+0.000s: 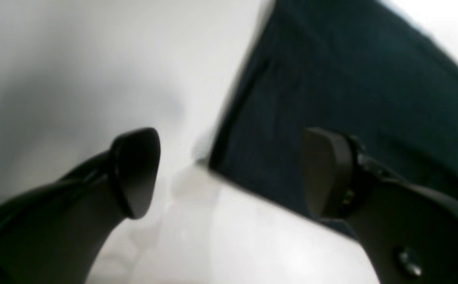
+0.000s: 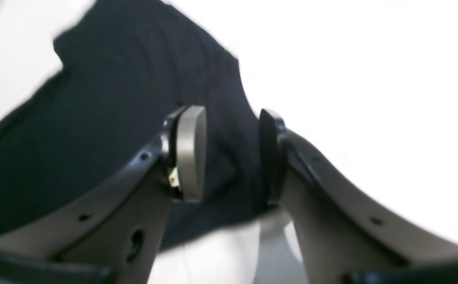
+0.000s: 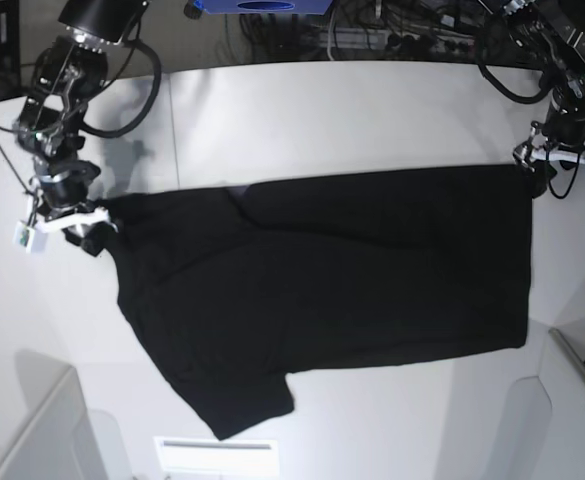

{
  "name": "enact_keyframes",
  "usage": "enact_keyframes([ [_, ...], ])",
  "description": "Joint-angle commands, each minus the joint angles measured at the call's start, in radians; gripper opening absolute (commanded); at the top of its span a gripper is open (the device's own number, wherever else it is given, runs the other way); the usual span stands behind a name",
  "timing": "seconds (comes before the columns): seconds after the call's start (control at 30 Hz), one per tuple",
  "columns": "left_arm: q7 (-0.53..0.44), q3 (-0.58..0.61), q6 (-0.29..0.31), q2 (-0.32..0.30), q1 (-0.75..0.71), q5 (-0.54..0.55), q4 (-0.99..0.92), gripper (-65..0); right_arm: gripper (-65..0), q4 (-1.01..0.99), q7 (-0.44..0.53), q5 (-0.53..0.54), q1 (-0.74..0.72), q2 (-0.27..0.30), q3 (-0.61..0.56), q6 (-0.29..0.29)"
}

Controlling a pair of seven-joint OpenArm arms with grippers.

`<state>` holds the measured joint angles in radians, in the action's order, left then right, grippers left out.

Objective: Fold the T-shirt properly
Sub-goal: 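Lay the shirt flat and release both grippers at the shoulders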

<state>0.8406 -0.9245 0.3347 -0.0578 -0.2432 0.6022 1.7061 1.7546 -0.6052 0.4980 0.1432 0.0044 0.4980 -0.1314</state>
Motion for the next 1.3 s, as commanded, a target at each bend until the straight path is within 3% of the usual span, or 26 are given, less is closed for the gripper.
enact_keyframes([
  [0.0,-0.019,-0.017,0.027,-0.004,0.005,0.011,-0.002,-12.3,-42.8,0.024,0.024,0.012,0.008,-0.004,0.014,-0.006],
  [0.1,-0.019,-0.040,0.062,0.006,0.012,0.008,-0.065,-12.3,-38.7,0.024,0.024,0.014,0.051,-0.036,0.024,-0.006],
  [0.27,-0.045,-0.009,0.062,0.002,0.038,0.006,-0.131,-12.3,-29.9,0.018,0.024,0.014,0.092,-0.073,0.024,-0.006],
  [0.4,-0.105,0.034,0.059,0.002,0.044,0.006,-0.179,-12.5,-29.7,0.011,0.024,0.017,0.101,-0.082,0.024,-0.007],
  [0.6,-0.154,0.060,0.057,0.002,0.063,0.006,-0.240,-12.5,-29.7,-0.132,0.024,0.182,0.072,-0.071,0.077,-0.004],
  [1.07,-0.159,0.064,0.057,0.000,0.104,0.006,-0.289,-13.3,-30.2,-0.361,0.024,0.184,-0.063,-0.008,0.100,-0.004],
  [1.13,-0.159,0.064,0.057,0.000,0.107,0.006,-0.289,-20.4,-30.3,-0.371,0.024,0.184,-0.069,-0.002,0.100,-0.004],
  [1.2,-0.159,0.064,0.057,0.000,0.109,0.006,-0.289,-32.6,-31.2,-0.379,0.026,0.184,-0.069,0.003,0.100,-0.004],
  [1.27,-0.157,0.064,0.057,-0.001,0.110,0.006,-0.289,-44.4,-38.1,-0.385,0.032,0.184,-0.069,0.004,0.101,-0.004],
])
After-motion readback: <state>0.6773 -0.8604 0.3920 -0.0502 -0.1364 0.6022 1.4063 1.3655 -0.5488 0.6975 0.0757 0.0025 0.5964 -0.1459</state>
